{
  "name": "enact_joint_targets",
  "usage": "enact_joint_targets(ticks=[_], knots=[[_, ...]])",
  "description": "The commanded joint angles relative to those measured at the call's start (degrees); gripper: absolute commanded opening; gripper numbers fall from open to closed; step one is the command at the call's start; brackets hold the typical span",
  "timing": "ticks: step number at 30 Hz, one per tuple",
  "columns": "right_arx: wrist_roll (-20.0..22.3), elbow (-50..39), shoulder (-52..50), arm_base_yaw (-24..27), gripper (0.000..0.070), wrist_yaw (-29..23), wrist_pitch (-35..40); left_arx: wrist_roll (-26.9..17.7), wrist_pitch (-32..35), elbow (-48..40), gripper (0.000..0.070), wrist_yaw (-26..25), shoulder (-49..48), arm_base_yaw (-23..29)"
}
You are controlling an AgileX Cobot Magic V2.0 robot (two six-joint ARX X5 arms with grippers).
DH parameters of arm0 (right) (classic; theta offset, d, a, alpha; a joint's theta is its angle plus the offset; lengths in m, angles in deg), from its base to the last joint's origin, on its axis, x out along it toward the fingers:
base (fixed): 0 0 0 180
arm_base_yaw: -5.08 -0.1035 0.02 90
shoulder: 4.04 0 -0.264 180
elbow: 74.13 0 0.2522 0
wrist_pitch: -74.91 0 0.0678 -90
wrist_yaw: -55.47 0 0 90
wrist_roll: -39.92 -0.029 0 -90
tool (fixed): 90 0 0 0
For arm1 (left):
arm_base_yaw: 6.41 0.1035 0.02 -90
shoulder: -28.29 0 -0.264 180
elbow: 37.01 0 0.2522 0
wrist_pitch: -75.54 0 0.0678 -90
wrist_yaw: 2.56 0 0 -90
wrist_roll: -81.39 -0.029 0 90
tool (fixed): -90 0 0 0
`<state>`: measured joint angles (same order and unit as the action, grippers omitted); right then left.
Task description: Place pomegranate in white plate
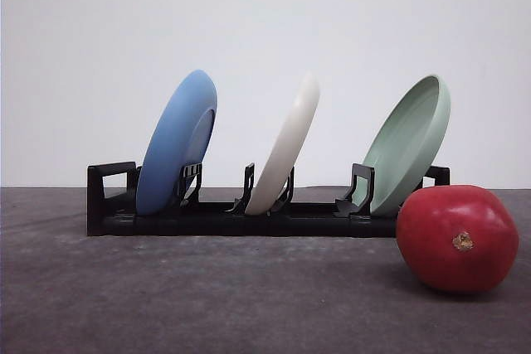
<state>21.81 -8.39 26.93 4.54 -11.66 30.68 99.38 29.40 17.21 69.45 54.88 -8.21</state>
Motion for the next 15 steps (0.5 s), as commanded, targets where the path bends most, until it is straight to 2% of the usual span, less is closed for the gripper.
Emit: enact_joint_targets(ticks=[1, 4, 7, 12, 15], knots=[[3.8, 3.7, 2.4, -0.1, 0.0006, 3.4, -1.9, -3.4, -2.4, 5.0, 0.0003, -2.4, 2.5, -0.2], [8.9, 7.8, 5.5, -0.1, 0.0006, 9.6, -6.0, -6.6, -7.5, 12.1, 0.0003, -5.9, 6.6, -0.2], [12.6, 9.6, 7.3, -0.1, 0.0006, 16.4, -9.0, -12.2, -11.8, 18.4, 0.0003, -10.1, 10.2, -0.3], [12.9, 9.6, 8.4, -0.1, 0.0006, 21.6, -10.9, -24.1, -17.5, 24.4, 0.0001, -18.0, 14.4, -1.2], [13.0, 9.6, 8.3, -0.1, 0.0007, 21.9, -10.6, -28.4, -18.0, 24.8, 0.0000, -23.6, 15.7, -1.9]])
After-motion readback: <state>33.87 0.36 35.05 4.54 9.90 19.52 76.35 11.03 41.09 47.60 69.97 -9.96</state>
